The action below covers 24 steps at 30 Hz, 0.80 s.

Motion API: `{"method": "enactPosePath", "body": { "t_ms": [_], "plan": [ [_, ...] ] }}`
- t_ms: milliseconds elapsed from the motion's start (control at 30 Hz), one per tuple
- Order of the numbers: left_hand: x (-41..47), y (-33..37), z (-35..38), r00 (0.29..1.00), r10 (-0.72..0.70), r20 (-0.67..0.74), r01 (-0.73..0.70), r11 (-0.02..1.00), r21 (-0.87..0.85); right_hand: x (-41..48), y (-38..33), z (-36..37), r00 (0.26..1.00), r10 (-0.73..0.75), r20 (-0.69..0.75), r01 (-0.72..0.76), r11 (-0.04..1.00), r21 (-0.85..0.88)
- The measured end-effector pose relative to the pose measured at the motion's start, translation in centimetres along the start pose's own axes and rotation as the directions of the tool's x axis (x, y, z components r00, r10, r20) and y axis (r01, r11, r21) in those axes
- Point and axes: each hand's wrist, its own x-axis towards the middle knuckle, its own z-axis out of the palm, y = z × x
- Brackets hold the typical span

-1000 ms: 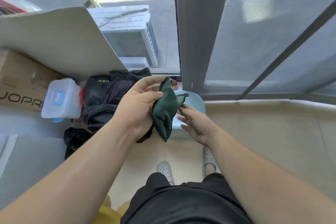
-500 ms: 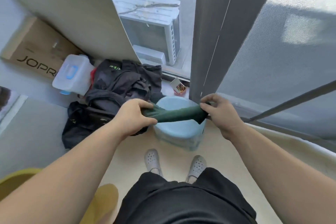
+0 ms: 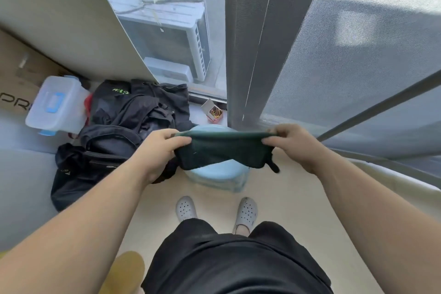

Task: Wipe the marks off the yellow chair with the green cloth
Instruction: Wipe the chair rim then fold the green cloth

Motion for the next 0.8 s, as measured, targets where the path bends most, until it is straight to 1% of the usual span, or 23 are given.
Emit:
{"method": "enactPosePath", "body": {
  "t_ms": [33, 67, 100, 133, 200, 233, 267, 333, 400, 433, 500, 533, 567, 600, 667, 700, 733, 800],
  "plan": [
    [0.1, -0.2, -0.1, 0.998, -0.055, 0.036, 0.061, 0.981, -0.183, -0.2, 0.0, 0.0, 0.999, 0.042, 0.007, -0.042, 0.973, 0.226],
    [0.1, -0.4, 0.1, 0.995, -0.09, 0.048, 0.1, 0.952, -0.291, -0.4, -0.3, 0.4, 0.997, 0.082, -0.004, -0.075, 0.931, 0.358],
    [0.2, -0.6, 0.4, 0.993, -0.116, 0.035, 0.121, 0.93, -0.347, -0.5, -0.5, 1.1, 0.992, 0.118, -0.052, -0.086, 0.901, 0.424],
    [0.3, -0.7, 1.1, 0.99, -0.137, 0.008, 0.131, 0.919, -0.373, -0.6, -0.9, 2.2, 0.981, 0.143, -0.133, -0.074, 0.902, 0.426],
    [0.7, -1.3, 2.5, 0.982, -0.172, -0.077, 0.135, 0.927, -0.351, -0.5, -1.4, 4.7, 0.936, 0.142, -0.324, -0.034, 0.947, 0.318],
    [0.9, -1.6, 3.3, 0.977, -0.182, -0.111, 0.138, 0.937, -0.322, -0.3, -1.5, 6.0, 0.918, 0.12, -0.379, -0.023, 0.968, 0.251],
    [1.0, -2.1, 4.0, 0.974, -0.191, -0.121, 0.148, 0.944, -0.296, -0.3, -1.7, 7.3, 0.917, 0.094, -0.387, -0.019, 0.981, 0.194],
    [1.5, -3.0, 5.0, 0.978, -0.192, -0.08, 0.164, 0.948, -0.273, 0.0, -2.1, 9.8, 0.933, 0.04, -0.358, 0.0, 0.994, 0.113],
    [2.2, -3.7, 5.5, 0.98, -0.198, -0.033, 0.179, 0.937, -0.3, 0.7, -2.8, 11.8, 0.961, 0.007, -0.278, 0.028, 0.992, 0.121],
    [2.7, -3.9, 5.5, 0.981, -0.195, -0.017, 0.18, 0.931, -0.317, 1.2, -2.9, 12.7, 0.979, 0.003, -0.204, 0.03, 0.987, 0.157],
    [4.0, -4.7, 5.1, 0.985, -0.172, -0.012, 0.162, 0.948, -0.273, 2.4, -2.2, 14.1, 1.0, 0.001, -0.031, 0.005, 0.979, 0.204],
    [4.8, -5.4, 4.8, 0.986, -0.166, -0.025, 0.156, 0.96, -0.234, 3.2, -1.3, 14.7, 0.999, 0.025, 0.024, -0.03, 0.972, 0.235],
    [5.7, -6.2, 4.5, 0.985, -0.17, -0.035, 0.16, 0.967, -0.198, 4.1, -0.2, 15.1, 0.997, 0.07, 0.029, -0.075, 0.957, 0.281],
    [6.9, -7.2, 4.2, 0.982, -0.183, -0.037, 0.174, 0.968, -0.179, 5.2, 1.2, 15.4, 0.992, 0.128, -0.017, -0.116, 0.942, 0.315],
    [9.1, -9.2, 3.8, 0.97, -0.241, -0.003, 0.237, 0.954, -0.183, 7.8, 4.6, 15.9, 0.963, 0.219, -0.155, -0.162, 0.935, 0.316],
    [10.5, -10.2, 3.6, 0.962, -0.273, 0.029, 0.273, 0.942, -0.193, 9.2, 6.2, 16.0, 0.952, 0.259, -0.16, -0.196, 0.923, 0.331],
    [11.8, -11.4, 3.5, 0.951, -0.303, 0.066, 0.31, 0.93, -0.199, 10.5, 7.7, 16.4, 0.942, 0.318, -0.105, -0.257, 0.888, 0.381],
    [14.7, -13.7, 3.1, 0.926, -0.354, 0.133, 0.376, 0.898, -0.227, 13.4, 10.6, 17.5, 0.911, 0.407, 0.068, -0.385, 0.777, 0.498]
  ]
}}
